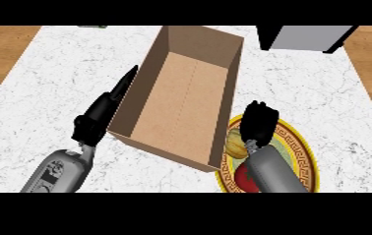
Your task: Pick the squash from the plate and place it in the cardboard box
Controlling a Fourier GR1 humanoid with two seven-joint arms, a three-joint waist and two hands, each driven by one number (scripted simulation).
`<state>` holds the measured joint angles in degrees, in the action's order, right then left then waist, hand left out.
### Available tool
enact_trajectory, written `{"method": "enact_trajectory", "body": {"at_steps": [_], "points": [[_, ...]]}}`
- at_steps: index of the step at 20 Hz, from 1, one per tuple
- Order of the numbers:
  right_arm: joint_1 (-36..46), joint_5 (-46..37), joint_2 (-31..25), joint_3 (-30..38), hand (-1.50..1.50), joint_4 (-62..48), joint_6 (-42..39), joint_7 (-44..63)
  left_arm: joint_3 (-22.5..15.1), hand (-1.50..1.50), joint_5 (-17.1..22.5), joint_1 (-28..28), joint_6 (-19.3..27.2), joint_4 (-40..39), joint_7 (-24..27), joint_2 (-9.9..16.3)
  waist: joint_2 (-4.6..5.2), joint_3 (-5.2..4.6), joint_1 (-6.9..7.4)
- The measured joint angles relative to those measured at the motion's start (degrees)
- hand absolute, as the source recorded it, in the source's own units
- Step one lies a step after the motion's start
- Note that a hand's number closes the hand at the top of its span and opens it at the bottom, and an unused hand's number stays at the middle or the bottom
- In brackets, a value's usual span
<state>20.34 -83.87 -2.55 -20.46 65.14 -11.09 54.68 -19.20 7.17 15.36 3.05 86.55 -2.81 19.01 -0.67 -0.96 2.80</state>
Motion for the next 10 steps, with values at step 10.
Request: {"method": "enact_trajectory", "body": {"at_steps": [10], "points": [[3.1, 7.9, -2.6, -18.6, 1.5, 8.4, 2.9, -38.9, 10.3, 0.0, 0.3, -2.3, -5.4, 2.0, 2.4, 12.2, 1.41, 1.08, 5.74]]}}
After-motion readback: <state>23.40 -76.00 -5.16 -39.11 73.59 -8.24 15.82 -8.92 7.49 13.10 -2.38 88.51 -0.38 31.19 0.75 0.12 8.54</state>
